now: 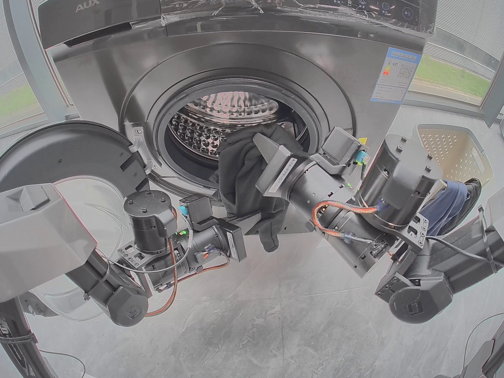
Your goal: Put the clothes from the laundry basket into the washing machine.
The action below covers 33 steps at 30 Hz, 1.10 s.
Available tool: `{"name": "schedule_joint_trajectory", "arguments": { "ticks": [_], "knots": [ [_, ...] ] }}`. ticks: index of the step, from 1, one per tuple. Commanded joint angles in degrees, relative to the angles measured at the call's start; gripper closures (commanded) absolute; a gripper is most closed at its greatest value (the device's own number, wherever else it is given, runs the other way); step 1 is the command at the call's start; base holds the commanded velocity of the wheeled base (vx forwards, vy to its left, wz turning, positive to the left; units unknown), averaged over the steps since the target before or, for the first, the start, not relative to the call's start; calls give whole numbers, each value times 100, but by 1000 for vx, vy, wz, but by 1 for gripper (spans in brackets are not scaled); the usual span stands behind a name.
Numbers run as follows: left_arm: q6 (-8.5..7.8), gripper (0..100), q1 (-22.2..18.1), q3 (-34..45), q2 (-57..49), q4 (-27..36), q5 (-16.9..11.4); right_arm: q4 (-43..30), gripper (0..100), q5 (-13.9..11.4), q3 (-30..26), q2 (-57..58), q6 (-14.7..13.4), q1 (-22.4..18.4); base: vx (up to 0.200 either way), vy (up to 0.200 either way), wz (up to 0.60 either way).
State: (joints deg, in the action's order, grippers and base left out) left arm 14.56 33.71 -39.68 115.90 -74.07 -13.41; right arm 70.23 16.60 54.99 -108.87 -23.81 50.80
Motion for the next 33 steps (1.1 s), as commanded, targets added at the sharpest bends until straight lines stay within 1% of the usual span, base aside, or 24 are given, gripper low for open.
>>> {"name": "schedule_joint_trajectory", "arguments": {
  "ticks": [1, 7, 13, 14, 20, 29, 31, 32, 33],
  "knots": [
    [3, 100, -13, -5, -32, -2, 5, -1, 100, 1, -32, 42, -1, 0, 0, 0, 0],
    [39, 100, 75, 285, -419, 15, -30, -1, 100, 1, -41, 59, -1, -70, 0, 0, 0],
    [21, 100, 110, 496, -577, 95, -83, -1, 100, 1, -41, 51, -1, -52, 0, 0, 0],
    [30, 0, 110, 496, -568, 95, -83, -1, 100, 1, -41, 59, -1, -44, 0, 0, 0],
    [100, 0, 101, 338, -392, 33, -65, -1, 100, 1, -41, 51, -1, -17, 0, 0, 0],
    [109, 0, 101, -180, 135, -11, 31, -1, 100, 1, -50, 59, -1, 9, 0, 0, 0],
    [100, 0, 101, -233, 153, -37, 102, 8, 100, 1, -50, 68, -1, 9, 0, 0, 0],
    [100, 100, 101, -233, 153, -37, 102, 8, 100, 1, -50, 68, -1, 9, 0, 0, 0],
    [100, 100, 101, -233, 153, -125, 154, 8, 100, 1, -59, 86, -1, 9, 0, 0, 0]
  ]
}}
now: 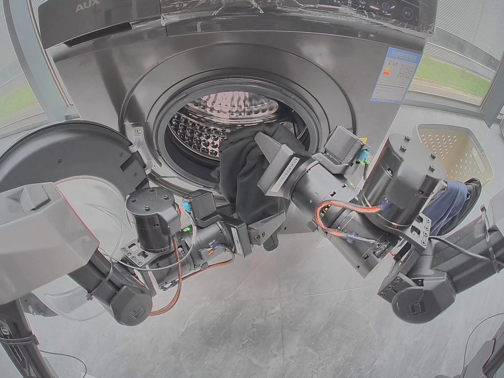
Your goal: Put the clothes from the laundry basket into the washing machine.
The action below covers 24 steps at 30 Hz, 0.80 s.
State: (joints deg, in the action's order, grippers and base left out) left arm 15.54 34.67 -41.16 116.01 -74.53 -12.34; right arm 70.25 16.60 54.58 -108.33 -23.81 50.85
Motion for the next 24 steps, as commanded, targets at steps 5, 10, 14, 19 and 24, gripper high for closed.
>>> {"name": "schedule_joint_trajectory", "arguments": {
  "ticks": [5, 10, 14, 19, 24],
  "knots": [
    [1, 100, 13, 11, -25, -105, 56, -3, 100, 1, -17, 40, -1, -13, 0, 0, 0],
    [-16, 100, 110, 415, -509, -114, 12, -12, 100, 1, -17, 31, -1, -110, 0, 0, 0],
    [-25, 100, 180, 811, -1001, -79, -41, -12, 100, -17, -193, 31, 8, -207, 0, 0, 0],
    [-25, 100, 286, 1057, -1432, -88, -58, -21, 0, -43, -483, 48, 17, -198, 0, 0, 0],
    [-7, 100, 286, 1092, -1625, -114, -120, -100, 0, -175, -843, 215, 140, -216, 0, 0, 0]
  ]
}}
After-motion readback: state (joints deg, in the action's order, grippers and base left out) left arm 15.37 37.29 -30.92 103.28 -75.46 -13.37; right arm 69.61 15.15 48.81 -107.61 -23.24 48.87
